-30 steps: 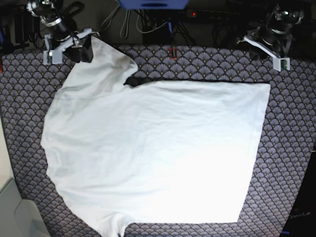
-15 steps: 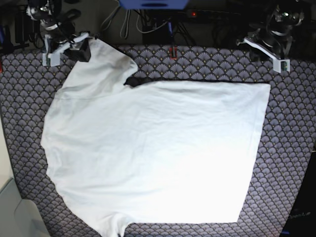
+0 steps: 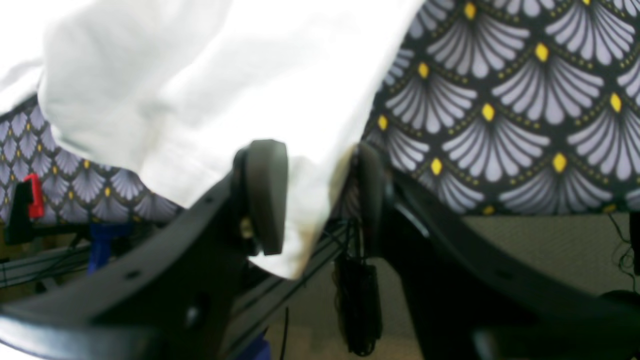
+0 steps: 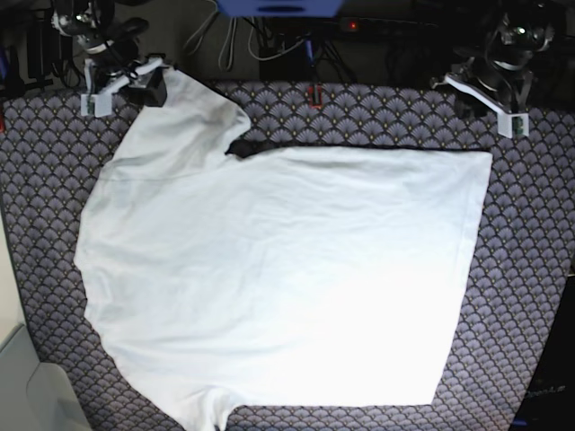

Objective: Fold the T-shirt properly
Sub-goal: 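Lower the right gripper onto the white T-shirt's shoulder and grasp it, then lower the left gripper onto the shirt's other shoulder corner and grasp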

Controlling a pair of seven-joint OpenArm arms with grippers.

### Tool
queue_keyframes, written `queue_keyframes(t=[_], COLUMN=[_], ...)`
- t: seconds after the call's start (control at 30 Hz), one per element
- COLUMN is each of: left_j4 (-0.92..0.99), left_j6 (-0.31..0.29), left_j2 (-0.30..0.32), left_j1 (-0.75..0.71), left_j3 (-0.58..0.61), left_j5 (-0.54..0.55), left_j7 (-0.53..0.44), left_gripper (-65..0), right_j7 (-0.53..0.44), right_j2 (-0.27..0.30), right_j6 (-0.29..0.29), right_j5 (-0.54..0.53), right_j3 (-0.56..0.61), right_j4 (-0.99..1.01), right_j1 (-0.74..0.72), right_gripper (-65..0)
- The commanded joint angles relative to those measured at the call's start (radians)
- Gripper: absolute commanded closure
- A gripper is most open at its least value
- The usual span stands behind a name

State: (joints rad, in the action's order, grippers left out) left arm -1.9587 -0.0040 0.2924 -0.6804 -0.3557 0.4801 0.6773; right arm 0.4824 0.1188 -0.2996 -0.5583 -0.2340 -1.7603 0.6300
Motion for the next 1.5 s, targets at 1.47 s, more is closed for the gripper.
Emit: queue_keyframes(t=[1.47], left_j4=[0.351], left_j6=[-0.001], left_j2=[-0.026], left_j1=[0.350], left_j3=[-0.125], left_j5=[0.010], left_j7=[-0.015], left_gripper=[-35.6], right_j7=[-0.021], right_j2=[0.029], right_j6=[-0.011], right_j5=[-0.012], right_j3=[0.106], right_j4=[0.096], right_j1=[-0.003], right_gripper=[0.0])
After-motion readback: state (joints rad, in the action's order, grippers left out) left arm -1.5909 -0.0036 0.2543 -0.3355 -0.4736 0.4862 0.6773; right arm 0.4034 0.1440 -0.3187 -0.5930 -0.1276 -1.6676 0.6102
